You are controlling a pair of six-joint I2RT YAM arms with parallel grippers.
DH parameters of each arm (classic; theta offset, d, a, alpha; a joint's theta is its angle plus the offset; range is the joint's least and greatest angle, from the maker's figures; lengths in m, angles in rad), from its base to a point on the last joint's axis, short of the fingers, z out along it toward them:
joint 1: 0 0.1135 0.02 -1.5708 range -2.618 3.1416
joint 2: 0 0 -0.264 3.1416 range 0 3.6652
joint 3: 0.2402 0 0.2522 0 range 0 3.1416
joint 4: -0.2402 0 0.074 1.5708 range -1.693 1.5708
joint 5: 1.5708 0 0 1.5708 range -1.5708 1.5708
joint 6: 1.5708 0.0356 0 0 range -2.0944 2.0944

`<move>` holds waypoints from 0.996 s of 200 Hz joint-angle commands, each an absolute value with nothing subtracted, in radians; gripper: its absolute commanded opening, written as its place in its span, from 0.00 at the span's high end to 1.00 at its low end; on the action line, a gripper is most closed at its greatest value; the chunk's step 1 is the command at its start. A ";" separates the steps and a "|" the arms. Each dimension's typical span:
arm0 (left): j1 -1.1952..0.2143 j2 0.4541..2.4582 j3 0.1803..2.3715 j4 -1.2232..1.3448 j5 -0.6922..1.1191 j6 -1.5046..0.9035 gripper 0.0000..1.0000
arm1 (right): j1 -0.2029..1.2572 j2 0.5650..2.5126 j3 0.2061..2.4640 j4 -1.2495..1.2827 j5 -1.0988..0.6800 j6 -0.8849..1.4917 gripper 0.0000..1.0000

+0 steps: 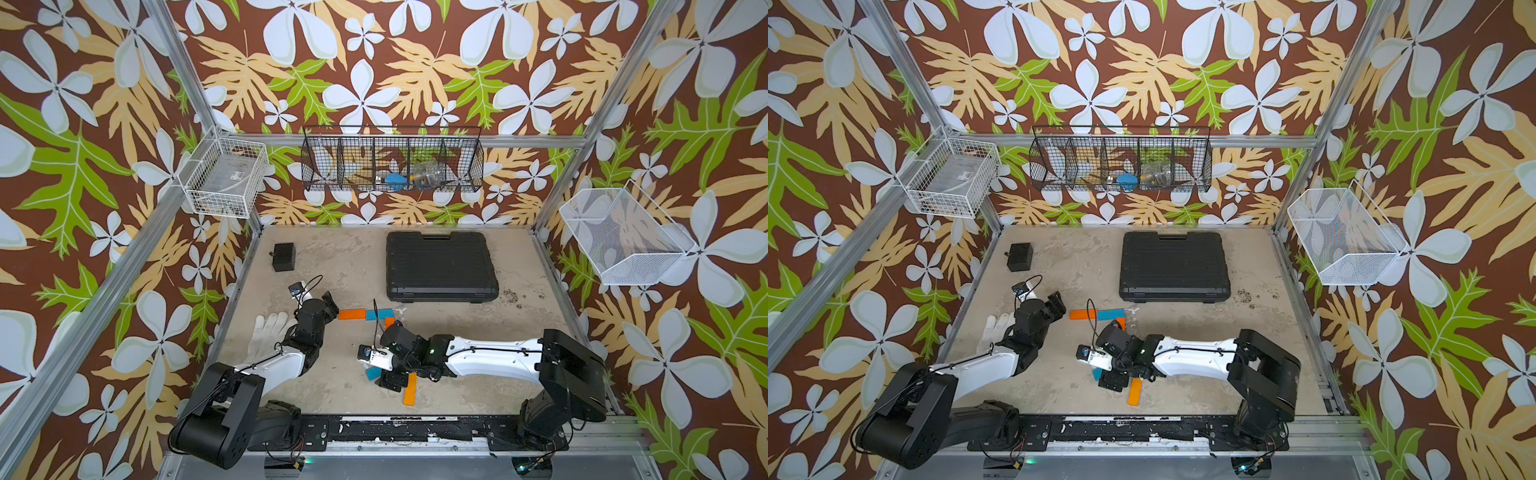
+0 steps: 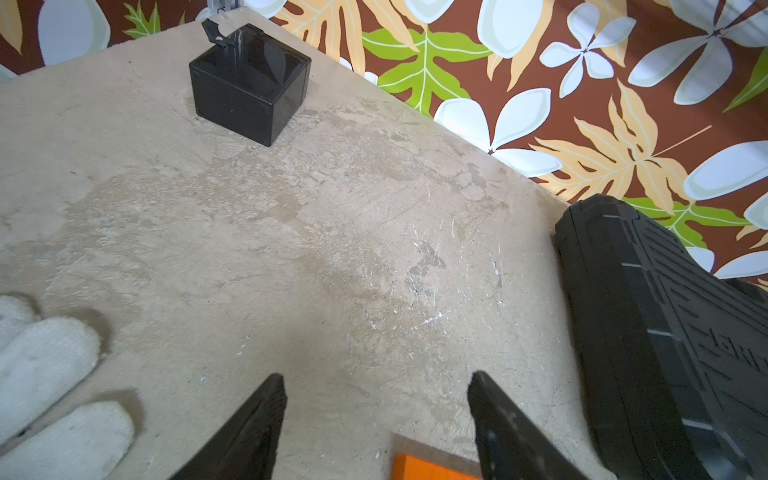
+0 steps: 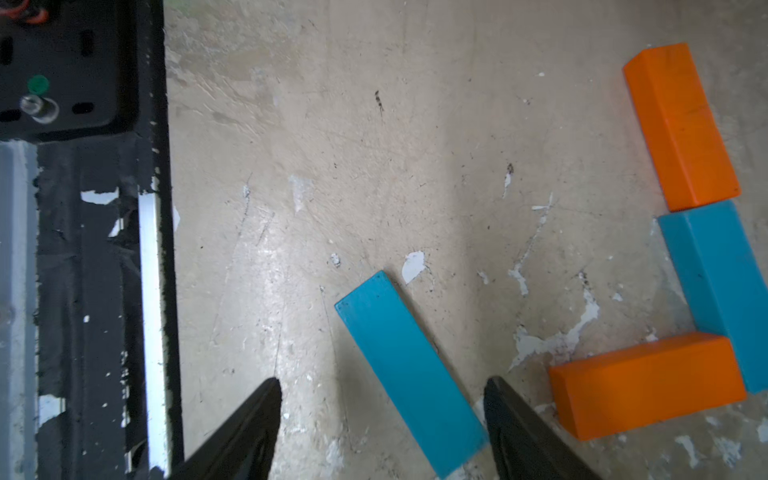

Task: Assemble the number 7 with building blocks
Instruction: Assemble the building block at the center of the board.

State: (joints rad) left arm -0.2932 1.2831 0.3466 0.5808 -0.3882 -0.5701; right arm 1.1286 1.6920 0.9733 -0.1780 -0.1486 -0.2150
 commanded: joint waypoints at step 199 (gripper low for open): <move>-0.289 1.221 0.305 0.627 -0.429 -0.596 0.28 | 1.197 1.780 0.999 -0.162 0.006 0.332 1.00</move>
